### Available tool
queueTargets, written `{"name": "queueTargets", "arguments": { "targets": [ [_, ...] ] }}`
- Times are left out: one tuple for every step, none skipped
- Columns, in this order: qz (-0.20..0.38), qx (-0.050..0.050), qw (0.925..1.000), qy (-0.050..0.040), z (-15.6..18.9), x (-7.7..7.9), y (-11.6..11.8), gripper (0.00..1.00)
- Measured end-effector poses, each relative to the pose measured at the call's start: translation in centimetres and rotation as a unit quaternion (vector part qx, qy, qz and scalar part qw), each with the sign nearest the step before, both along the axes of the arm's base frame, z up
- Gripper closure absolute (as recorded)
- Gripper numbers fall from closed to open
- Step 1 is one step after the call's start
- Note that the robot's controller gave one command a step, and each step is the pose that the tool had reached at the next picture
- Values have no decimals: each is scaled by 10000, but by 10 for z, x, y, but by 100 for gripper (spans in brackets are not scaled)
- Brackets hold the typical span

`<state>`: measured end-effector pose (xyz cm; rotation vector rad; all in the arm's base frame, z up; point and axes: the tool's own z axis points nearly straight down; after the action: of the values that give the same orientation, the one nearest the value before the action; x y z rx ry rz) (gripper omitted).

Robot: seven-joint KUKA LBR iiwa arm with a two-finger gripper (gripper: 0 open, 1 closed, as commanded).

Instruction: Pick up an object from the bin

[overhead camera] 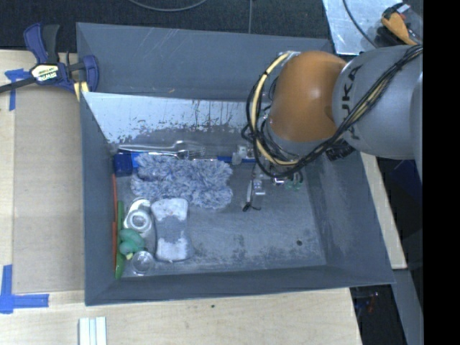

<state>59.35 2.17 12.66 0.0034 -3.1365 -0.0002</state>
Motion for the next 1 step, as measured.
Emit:
{"name": "queueTargets", "arguments": {
  "targets": [
    [-3,1,10000,-42,5,2,0,0]
  ]
}}
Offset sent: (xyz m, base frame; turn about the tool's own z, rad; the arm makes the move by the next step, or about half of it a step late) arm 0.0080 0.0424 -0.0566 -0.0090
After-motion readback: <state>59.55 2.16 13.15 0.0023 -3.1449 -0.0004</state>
